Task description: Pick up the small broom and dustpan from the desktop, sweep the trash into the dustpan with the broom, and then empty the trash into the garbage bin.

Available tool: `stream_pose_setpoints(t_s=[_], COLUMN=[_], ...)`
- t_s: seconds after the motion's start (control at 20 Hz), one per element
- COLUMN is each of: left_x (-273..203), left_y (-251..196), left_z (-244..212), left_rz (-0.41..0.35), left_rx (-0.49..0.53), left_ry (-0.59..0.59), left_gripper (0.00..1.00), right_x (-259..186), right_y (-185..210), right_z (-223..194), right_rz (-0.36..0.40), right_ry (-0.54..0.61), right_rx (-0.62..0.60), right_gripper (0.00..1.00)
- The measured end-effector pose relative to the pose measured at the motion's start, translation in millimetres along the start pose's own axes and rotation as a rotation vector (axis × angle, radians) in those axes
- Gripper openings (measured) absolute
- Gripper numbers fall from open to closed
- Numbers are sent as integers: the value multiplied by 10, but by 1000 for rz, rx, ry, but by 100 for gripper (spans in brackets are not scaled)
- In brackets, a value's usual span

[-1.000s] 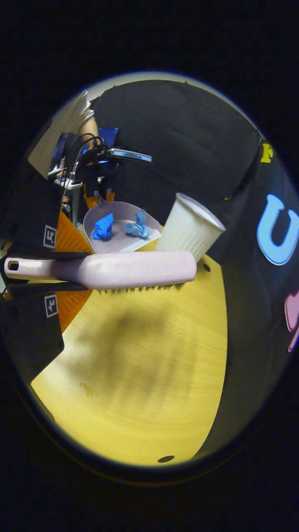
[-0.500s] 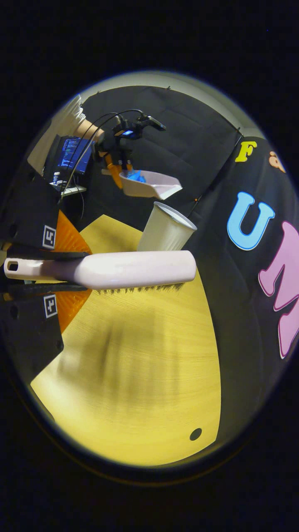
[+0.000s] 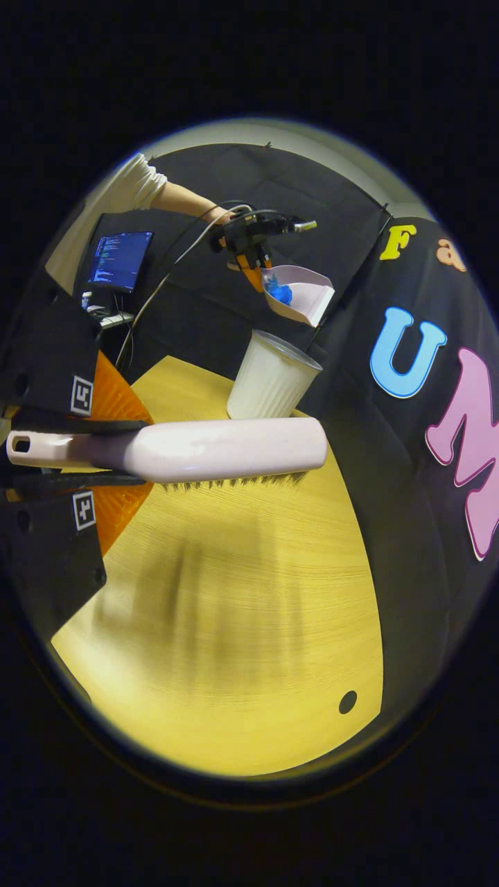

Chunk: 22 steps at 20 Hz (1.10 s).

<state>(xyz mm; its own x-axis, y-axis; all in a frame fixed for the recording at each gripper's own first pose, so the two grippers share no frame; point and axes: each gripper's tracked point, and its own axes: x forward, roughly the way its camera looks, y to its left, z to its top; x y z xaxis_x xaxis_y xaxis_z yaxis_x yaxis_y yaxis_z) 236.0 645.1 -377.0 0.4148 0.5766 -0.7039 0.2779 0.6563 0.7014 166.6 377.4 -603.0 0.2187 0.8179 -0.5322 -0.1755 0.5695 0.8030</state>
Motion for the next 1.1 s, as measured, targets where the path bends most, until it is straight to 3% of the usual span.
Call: stream_pose_setpoints(t_s=[0.15,0.4,0.65,0.75,1.1], left_x=[211,203,196,235,18], left_y=[260,448,648,710,427], left_z=[-66,-93,-131,-151,-217], left_rz=[82,212,342,366,320], left_rx=[121,428,660,669,449], left_ry=[86,195,211,197,96], left_gripper=[27,27,28,27,27], right_x=[-11,-29,32,56,143], right_y=[-62,-169,-244,-256,-120], right_z=[-7,-17,-77,-119,-100], right_rz=[-15,-26,-44,-52,-47], right_ry=[10,22,49,64,72], right_rx=[2,10,-8,-15,-29], right_gripper=[25,25,25,25,25])
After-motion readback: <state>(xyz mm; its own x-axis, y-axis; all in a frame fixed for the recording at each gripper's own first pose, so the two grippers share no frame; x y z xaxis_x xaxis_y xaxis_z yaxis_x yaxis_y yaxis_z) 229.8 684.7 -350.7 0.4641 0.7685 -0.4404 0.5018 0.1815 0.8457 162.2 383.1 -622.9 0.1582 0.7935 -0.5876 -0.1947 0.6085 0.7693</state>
